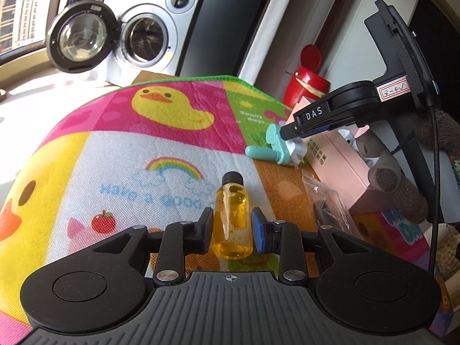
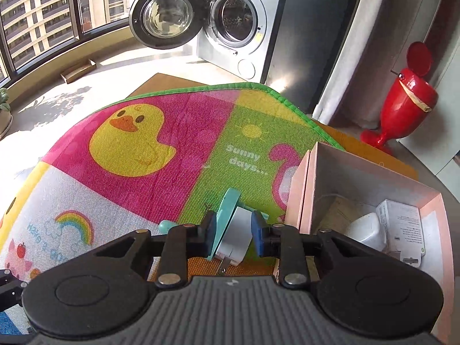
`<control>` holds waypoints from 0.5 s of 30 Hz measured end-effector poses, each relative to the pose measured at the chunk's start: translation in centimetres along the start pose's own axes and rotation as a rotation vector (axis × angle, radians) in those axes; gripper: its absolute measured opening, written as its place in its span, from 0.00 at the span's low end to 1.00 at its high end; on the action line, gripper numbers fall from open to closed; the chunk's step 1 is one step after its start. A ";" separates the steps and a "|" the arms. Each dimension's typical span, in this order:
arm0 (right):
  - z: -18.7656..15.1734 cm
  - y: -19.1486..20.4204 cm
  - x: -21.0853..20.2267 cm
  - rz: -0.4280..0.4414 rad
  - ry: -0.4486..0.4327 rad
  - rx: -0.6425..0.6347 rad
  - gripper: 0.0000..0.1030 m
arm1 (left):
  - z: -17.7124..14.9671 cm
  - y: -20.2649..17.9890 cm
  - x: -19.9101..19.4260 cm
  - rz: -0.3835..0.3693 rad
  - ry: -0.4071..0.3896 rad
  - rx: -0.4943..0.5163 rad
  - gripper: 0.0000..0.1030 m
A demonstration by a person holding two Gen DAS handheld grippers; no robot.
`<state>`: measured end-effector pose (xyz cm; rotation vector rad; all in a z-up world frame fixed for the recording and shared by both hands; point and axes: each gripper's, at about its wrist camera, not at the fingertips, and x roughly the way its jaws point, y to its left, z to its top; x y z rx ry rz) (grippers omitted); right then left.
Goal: Organize rigid objects
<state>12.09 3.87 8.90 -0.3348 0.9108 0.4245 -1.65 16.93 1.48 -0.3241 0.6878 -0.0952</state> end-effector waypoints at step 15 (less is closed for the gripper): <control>1.3 -2.2 -0.7 0.151 0.138 0.145 0.10 | -0.3 1.1 -0.5 0.028 -0.032 -0.059 0.31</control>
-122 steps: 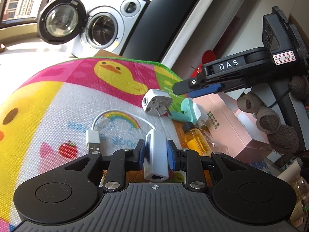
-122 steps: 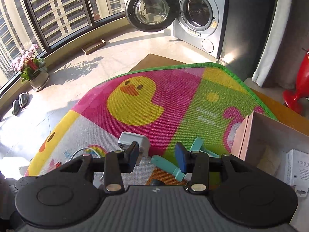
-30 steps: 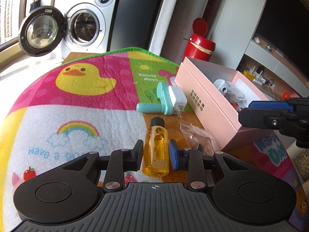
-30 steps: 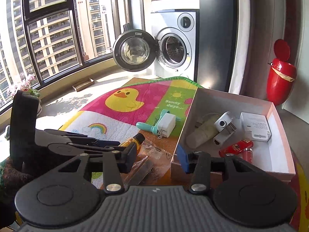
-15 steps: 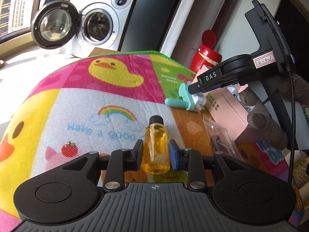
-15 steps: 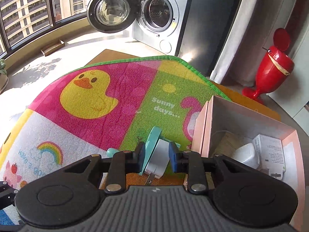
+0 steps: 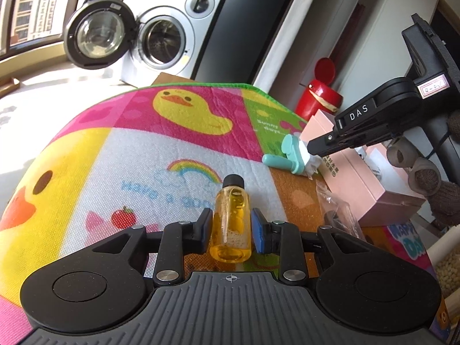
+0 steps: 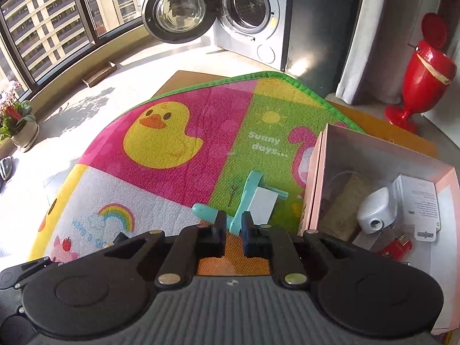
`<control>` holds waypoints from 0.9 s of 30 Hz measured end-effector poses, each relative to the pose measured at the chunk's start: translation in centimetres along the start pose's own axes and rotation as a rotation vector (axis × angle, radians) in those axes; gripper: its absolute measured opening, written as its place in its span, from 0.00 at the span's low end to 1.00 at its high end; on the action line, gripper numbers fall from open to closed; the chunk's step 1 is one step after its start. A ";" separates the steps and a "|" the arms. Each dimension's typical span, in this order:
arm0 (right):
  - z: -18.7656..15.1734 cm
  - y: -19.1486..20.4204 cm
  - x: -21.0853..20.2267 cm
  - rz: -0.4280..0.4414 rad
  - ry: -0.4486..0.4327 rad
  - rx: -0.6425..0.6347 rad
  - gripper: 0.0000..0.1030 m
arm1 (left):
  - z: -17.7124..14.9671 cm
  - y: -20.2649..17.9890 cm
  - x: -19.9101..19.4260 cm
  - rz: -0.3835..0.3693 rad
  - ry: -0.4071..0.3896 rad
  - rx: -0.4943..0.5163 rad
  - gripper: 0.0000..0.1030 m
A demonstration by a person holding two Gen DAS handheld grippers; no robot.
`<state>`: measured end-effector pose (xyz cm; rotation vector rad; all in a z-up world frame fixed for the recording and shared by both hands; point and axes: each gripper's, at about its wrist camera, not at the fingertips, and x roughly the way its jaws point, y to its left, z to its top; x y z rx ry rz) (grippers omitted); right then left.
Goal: Organize rigid objects
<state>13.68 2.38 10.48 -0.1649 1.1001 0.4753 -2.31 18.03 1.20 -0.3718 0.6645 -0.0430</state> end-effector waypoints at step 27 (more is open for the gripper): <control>-8.8 2.6 -3.1 0.278 0.047 -0.085 0.19 | -0.4 0.2 0.1 -0.027 -0.020 -0.018 0.31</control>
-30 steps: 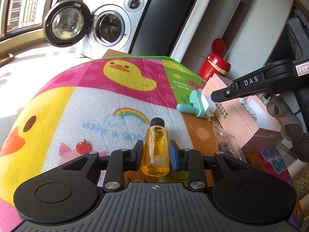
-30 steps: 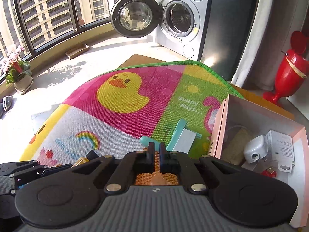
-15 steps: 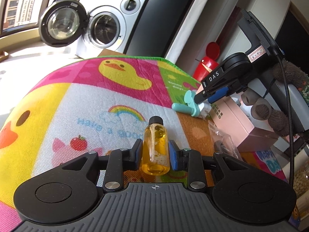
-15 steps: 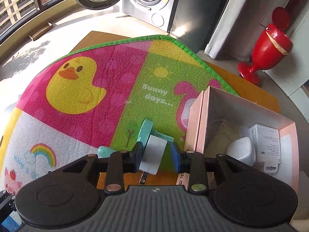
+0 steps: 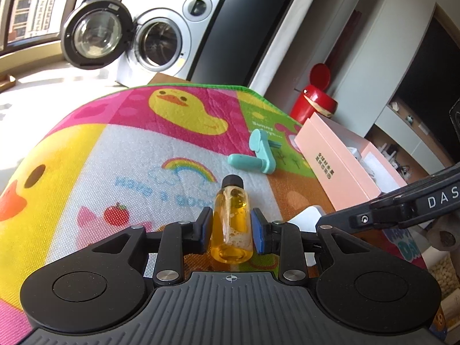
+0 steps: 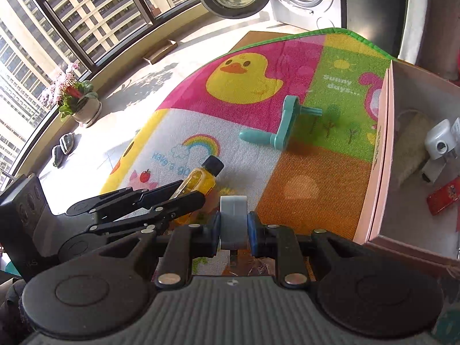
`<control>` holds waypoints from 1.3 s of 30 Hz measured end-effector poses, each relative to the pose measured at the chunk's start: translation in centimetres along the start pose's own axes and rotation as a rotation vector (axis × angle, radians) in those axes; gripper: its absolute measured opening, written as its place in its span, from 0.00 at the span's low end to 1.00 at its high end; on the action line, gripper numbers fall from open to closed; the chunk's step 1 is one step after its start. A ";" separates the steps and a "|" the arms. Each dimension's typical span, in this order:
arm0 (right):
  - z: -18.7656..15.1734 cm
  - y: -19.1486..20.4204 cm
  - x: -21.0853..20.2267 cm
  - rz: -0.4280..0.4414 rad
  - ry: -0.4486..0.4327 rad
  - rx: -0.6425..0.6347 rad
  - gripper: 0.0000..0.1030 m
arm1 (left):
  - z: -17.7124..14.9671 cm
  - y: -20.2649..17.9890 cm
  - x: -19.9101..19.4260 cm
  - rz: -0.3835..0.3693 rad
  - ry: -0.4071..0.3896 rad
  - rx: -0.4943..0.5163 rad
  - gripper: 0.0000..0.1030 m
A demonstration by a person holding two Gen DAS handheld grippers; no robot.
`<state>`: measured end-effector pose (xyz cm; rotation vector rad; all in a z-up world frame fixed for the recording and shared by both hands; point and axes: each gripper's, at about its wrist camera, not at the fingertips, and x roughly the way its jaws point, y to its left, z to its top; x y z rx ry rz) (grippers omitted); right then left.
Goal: Organize rigid objects
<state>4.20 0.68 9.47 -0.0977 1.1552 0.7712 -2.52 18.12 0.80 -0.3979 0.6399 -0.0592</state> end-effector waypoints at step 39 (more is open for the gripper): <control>-15.6 -5.9 -4.1 -0.337 -0.393 -0.049 0.53 | -1.0 -11.4 4.3 0.065 0.152 0.278 0.38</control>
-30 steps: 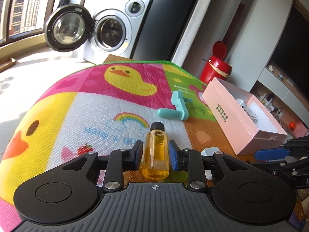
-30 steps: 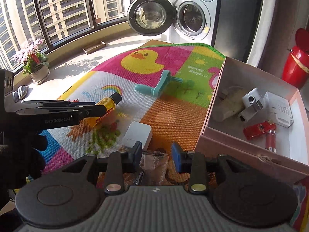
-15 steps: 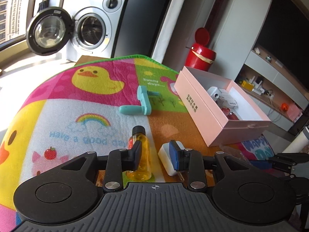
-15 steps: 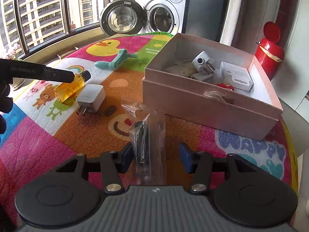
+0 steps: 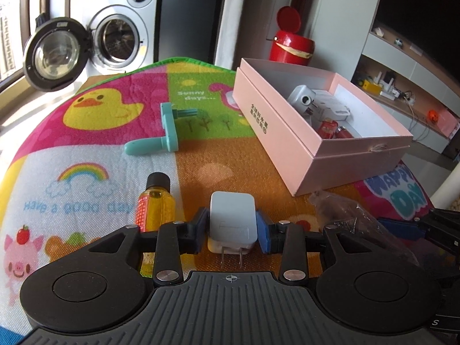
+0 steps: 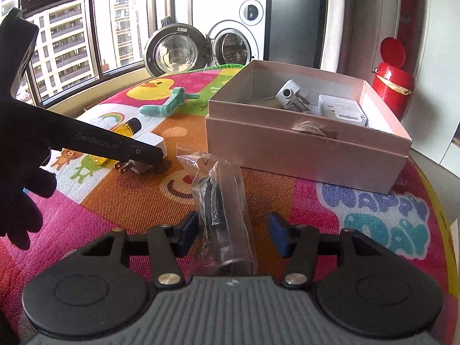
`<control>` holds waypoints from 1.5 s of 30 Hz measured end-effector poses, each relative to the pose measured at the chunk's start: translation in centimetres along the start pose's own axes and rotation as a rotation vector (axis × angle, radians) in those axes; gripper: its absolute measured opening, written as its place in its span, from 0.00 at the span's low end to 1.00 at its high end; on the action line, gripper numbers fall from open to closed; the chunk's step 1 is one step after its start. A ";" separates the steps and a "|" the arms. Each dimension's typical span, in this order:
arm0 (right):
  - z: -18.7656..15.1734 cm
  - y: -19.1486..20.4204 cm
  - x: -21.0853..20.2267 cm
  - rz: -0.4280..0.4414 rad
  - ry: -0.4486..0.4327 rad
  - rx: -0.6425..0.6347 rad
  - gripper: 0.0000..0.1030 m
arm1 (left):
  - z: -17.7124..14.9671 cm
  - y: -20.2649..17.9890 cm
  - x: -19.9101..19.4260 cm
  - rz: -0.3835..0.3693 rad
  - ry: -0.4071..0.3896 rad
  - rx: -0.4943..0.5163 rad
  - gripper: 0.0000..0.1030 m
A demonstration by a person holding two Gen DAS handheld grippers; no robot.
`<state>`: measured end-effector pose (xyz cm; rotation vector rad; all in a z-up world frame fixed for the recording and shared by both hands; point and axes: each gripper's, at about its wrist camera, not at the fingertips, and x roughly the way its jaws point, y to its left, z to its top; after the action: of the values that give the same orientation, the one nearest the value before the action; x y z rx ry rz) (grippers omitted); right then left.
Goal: Organize rigid objects
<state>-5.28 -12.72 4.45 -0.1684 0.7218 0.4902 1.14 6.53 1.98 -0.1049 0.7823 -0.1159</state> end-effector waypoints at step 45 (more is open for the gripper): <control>7.0 -6.6 -4.6 -0.178 -0.136 -0.024 0.55 | 5.3 6.0 -4.6 -0.065 -0.143 -0.115 0.35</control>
<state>-0.86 -18.04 12.55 -0.2174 0.5622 0.3363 2.08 13.37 8.08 -0.2452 0.6430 -0.1232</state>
